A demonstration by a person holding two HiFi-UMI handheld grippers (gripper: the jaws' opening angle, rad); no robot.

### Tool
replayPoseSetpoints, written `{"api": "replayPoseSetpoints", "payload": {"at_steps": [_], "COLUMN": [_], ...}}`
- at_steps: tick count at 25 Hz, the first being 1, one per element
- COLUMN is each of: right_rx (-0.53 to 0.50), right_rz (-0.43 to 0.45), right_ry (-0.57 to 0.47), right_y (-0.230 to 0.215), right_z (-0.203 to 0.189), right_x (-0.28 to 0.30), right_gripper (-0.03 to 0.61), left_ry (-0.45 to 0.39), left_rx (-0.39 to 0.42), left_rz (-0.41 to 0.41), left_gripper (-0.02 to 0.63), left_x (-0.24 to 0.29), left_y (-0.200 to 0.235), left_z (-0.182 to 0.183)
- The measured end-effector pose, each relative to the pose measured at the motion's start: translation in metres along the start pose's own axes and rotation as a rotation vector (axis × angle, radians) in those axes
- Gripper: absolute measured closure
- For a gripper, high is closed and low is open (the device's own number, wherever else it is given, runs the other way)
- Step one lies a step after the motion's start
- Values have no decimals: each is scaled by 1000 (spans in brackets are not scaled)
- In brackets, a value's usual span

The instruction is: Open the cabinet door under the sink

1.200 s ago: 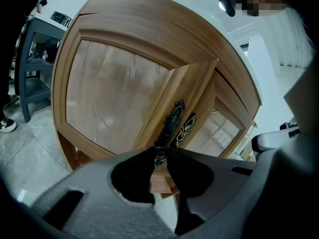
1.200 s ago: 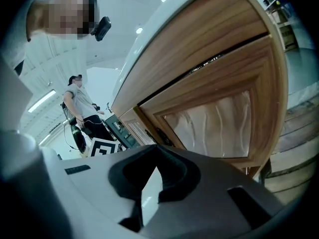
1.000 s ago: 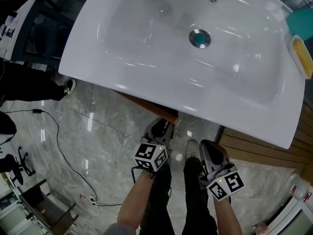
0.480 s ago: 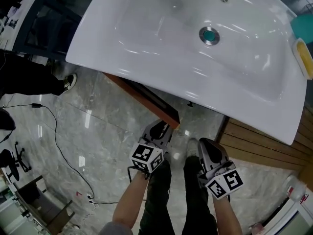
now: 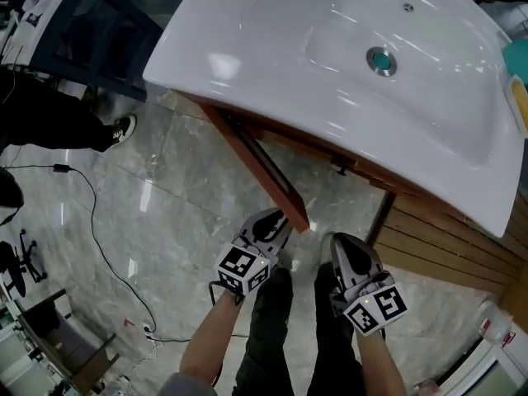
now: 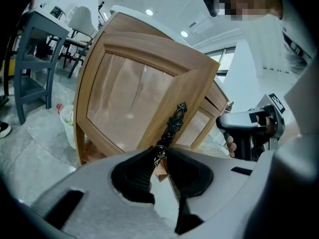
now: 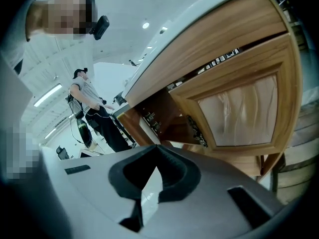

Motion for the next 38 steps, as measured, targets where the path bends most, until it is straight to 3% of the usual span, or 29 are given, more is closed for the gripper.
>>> {"api": "replayPoseSetpoints", "payload": {"at_steps": [9,18,33,38], "right_rx": [-14,-27,-59,-70], "right_rz": [39,67,162,202], "right_ry": [21,40,88,101], "right_y": [41,57,85,96], "right_z": [-19,-22,-25,-24], "right_x": [14,28,48,52], "right_gripper": [569,569,569,569], "left_ry": [-4,-31,-89,-96], "left_rx": [2,-15,-84,-137], "left_rz": [19,108,437,516], "left_gripper": [549,561,588,597], "left_x": [-53,-98,-159,-178], "left_y": [9,24,48,37], "left_z": [-15,-25,-25,-38]}}
Point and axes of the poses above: the fingertips, and each gripper's own axes: x forward along the fingers, y to its left, z out of its top, the point moved 10 cm from there along -x, backward along the fingers, and after that the axes turned 8 degrees about -z, right-handed, at the moved point
